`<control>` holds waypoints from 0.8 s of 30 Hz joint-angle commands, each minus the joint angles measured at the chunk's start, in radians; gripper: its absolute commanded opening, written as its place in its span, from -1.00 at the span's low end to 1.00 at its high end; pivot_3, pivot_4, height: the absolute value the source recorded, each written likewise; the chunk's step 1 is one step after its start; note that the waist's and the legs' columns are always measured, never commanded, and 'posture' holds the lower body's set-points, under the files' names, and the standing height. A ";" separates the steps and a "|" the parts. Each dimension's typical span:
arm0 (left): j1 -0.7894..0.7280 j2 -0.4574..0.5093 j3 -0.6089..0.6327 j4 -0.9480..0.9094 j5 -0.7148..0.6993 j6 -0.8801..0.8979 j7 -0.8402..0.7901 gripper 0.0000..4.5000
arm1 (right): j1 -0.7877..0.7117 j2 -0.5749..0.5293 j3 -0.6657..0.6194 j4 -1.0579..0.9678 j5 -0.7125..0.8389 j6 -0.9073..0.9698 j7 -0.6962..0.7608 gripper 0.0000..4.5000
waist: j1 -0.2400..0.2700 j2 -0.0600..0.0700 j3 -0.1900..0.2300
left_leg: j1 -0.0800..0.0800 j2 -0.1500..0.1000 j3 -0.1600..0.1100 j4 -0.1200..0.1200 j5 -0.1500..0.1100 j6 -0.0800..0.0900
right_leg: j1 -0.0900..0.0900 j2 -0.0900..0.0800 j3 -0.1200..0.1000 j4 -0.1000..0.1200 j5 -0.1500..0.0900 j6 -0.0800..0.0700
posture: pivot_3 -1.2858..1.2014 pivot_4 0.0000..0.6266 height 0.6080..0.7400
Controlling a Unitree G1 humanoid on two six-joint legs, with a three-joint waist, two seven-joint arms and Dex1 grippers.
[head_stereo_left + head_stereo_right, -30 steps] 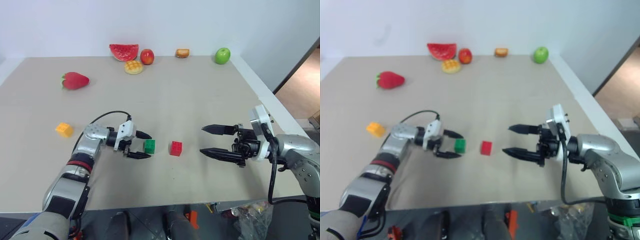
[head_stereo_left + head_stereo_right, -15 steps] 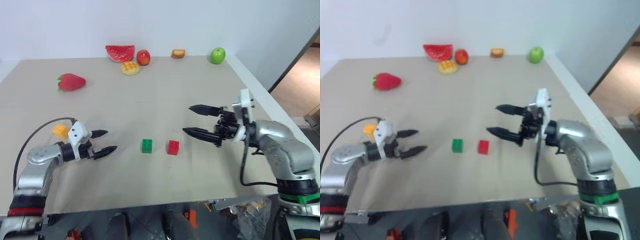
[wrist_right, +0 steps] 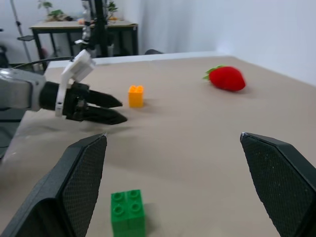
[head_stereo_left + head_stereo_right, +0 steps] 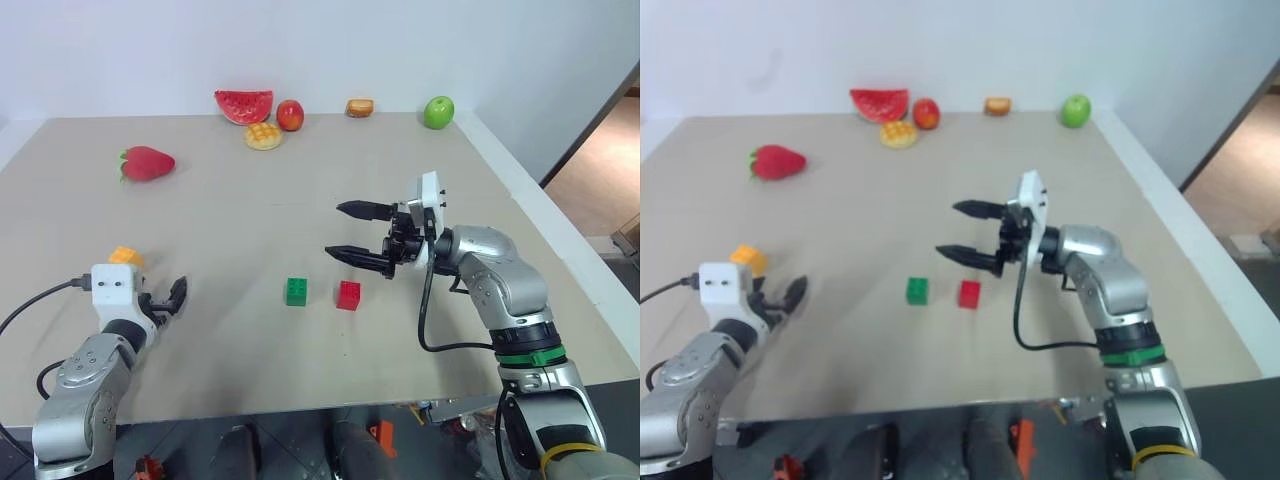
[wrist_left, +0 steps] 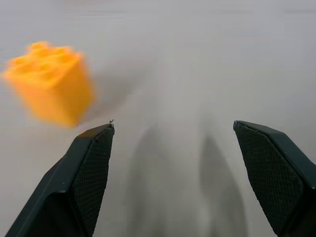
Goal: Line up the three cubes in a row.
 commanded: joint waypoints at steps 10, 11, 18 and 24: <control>0.058 0.064 0.087 0.058 0.099 -0.093 0.078 0.78 | -0.022 0.026 -0.010 -0.005 -0.010 -0.034 0.030 1.00 | -0.001 0.000 0.000 | 0.000 0.000 0.000 0.000 0.000 0.000 | -0.001 0.000 -0.001 0.000 -0.001 -0.003 | 0.03 -0.52 1.00; 0.037 0.082 0.088 0.098 0.101 -0.115 0.065 0.78 | -0.021 0.026 -0.011 -0.009 -0.009 -0.033 0.029 1.00 | -0.001 0.000 0.000 | 0.000 0.000 -0.001 0.000 0.000 0.000 | -0.001 0.000 -0.001 0.000 0.000 -0.004 | 0.03 -0.52 1.00; -0.069 0.173 0.056 0.317 0.082 -0.318 -0.103 0.78 | -0.004 0.016 -0.025 -0.052 0.004 -0.018 0.012 1.00 | 0.001 0.000 0.000 | -0.001 0.000 0.001 0.000 0.000 0.000 | -0.001 -0.002 -0.001 -0.004 0.003 -0.003 | 0.03 -0.52 1.00; -0.091 0.209 0.070 0.467 0.080 -0.407 -0.165 0.78 | 0.034 -0.001 -0.041 -0.123 0.026 0.017 -0.003 1.00 | 0.005 0.000 0.000 | -0.001 0.000 0.002 -0.002 -0.002 -0.004 | -0.002 -0.002 -0.001 -0.004 0.002 -0.003 | 0.03 -0.52 1.00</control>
